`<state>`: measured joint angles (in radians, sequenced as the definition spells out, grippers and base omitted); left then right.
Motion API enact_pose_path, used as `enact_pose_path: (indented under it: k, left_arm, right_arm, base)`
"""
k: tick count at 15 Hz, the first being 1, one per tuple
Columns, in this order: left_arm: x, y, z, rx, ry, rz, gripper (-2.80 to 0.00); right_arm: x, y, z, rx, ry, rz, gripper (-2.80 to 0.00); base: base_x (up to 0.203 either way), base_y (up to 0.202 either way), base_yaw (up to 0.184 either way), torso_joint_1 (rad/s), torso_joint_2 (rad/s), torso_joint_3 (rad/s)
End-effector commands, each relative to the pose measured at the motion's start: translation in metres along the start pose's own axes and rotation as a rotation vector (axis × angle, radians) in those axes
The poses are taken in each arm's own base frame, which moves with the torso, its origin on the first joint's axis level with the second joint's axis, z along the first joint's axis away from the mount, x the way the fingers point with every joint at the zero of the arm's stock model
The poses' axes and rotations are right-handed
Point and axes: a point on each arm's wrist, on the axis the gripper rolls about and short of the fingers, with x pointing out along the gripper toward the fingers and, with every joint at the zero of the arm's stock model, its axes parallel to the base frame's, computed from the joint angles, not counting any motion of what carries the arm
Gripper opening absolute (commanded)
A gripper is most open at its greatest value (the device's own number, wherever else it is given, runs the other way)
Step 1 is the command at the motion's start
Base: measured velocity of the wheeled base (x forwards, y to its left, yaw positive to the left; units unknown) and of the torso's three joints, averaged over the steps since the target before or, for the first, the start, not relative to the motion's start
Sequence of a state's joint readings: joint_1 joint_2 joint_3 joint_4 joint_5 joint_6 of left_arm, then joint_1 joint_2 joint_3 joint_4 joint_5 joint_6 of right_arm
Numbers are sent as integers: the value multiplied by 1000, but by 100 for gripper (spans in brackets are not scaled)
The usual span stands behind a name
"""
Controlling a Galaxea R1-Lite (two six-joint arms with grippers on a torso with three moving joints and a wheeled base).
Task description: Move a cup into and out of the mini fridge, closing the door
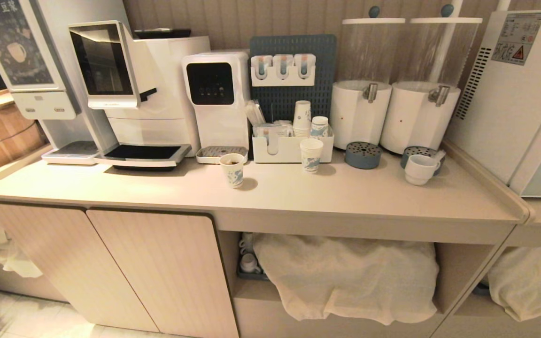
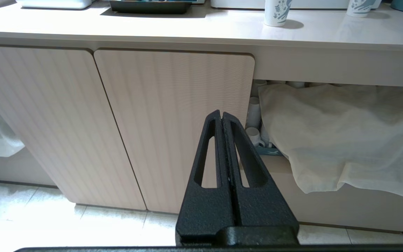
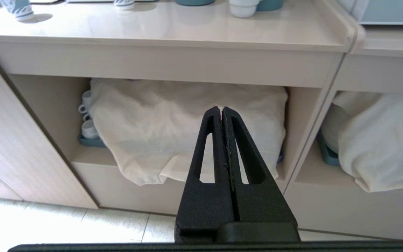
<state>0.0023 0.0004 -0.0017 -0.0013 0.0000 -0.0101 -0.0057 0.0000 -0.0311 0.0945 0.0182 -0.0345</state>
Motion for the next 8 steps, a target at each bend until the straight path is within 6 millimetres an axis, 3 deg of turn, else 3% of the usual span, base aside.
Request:
enact_pose_path:
  k: [1,8]
  left_arm:
    - [0,0,0,-1,1,1,-280]
    - [0,0,0,1,1,-1,-280]
  right_arm:
    - [0,0,0,1,1,0,-280]
    - [0,0,1,45,-17,-16,-280]
  base:
    - [0,0,0,0,0,0]
    - [0,0,0,0,0,0]
